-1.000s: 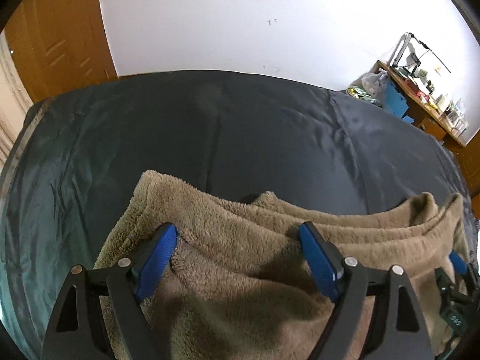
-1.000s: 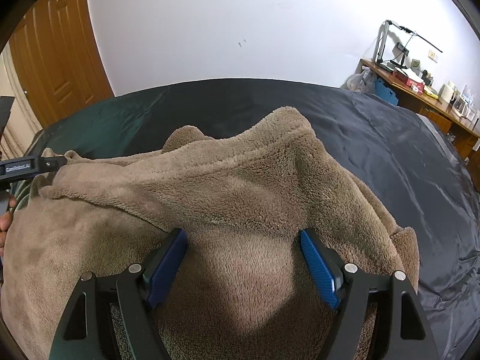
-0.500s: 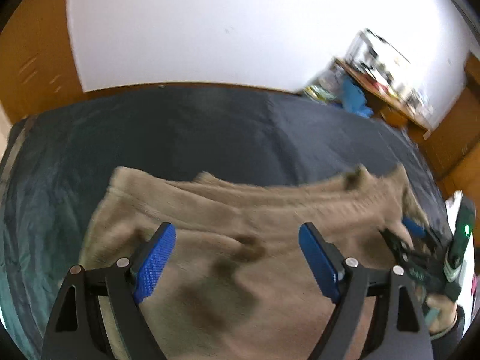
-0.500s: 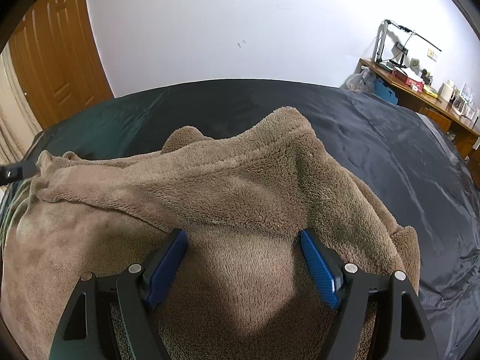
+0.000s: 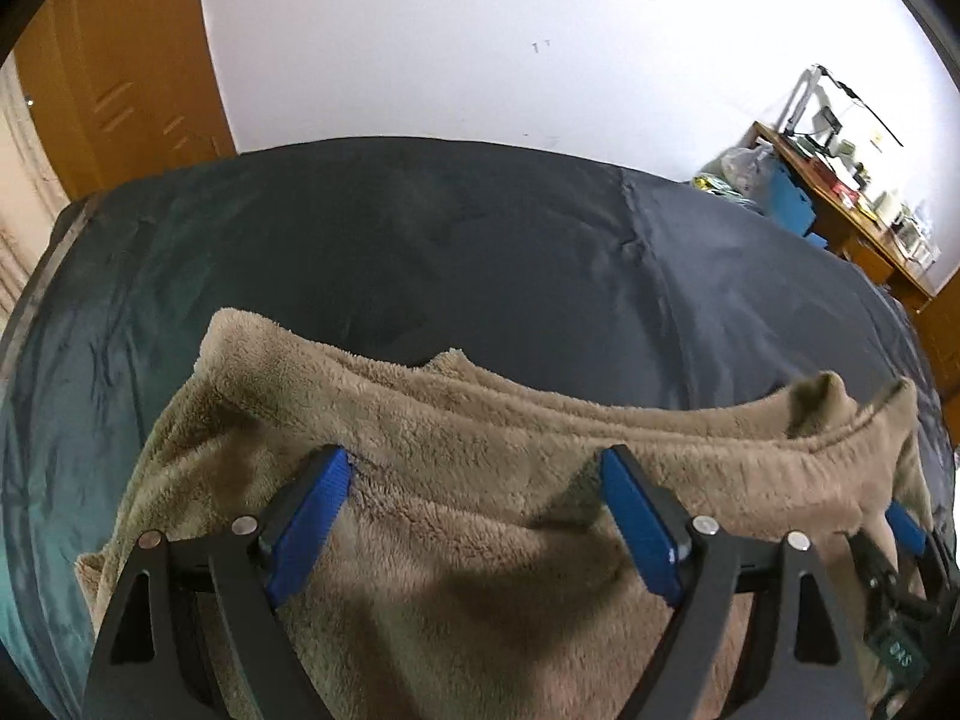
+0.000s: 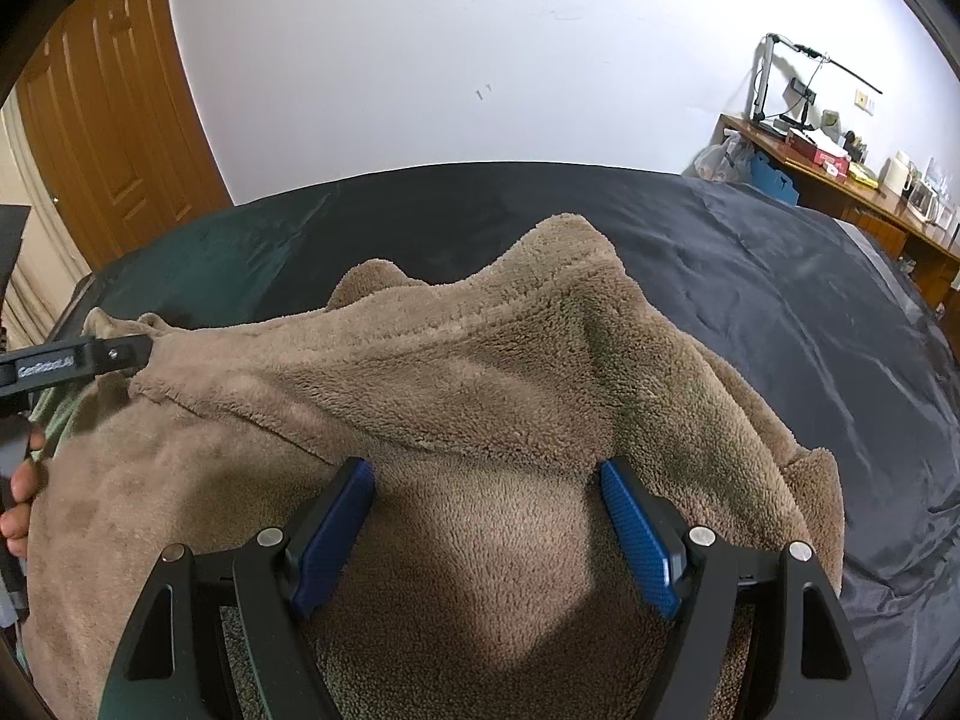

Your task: Fold clothes

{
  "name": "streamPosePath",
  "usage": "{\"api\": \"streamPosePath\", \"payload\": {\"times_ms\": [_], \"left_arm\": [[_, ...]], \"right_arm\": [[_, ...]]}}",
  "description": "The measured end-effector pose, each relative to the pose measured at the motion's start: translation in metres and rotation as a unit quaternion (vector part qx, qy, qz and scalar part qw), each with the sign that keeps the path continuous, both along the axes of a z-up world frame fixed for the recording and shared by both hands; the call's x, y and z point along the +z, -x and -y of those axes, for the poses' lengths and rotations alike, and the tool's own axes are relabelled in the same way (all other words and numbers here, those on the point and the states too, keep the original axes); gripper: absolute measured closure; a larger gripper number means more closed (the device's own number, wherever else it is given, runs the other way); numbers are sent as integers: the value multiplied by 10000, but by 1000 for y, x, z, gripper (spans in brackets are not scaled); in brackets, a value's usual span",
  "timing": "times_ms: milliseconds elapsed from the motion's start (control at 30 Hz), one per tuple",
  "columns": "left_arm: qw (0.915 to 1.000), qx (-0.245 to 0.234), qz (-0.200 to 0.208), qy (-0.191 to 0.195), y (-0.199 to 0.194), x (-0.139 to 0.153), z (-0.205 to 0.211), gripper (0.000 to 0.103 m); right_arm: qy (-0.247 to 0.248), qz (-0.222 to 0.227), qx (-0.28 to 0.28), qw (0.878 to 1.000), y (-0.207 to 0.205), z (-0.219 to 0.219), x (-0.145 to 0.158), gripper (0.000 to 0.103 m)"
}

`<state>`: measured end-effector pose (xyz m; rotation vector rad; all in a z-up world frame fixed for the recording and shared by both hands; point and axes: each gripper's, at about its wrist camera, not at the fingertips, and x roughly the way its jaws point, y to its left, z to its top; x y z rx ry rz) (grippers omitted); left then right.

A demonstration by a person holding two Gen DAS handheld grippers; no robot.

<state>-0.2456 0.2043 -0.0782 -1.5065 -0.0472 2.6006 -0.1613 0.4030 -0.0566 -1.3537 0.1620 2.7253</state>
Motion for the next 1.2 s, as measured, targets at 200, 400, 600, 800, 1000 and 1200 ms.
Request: {"api": "streamPosePath", "payload": {"times_ms": [200,400,600,800,1000,1200], "left_arm": [[9998,-24,60,-196,-5,-5,6,12],[9984,-206,198,-488,-41,11,28,11],[9968,-539,-1,-585,-102,28,42,11],[9965,-593,-284,-521,-151,30,59,11],[9962,-699,-395,-350,-162,16,48,11],[9951,-736,-468,-467,-170,12,56,7]], "right_arm": [[32,-4,-4,10000,0,-1,-1,23],[46,20,-5,10000,0,-1,-2,23],[26,43,-4,10000,2,0,-3,23],[247,-44,36,9997,-3,-6,1,23],[41,-629,173,9979,-68,11,43,23],[-146,-244,798,9964,-118,50,24,23]]}}
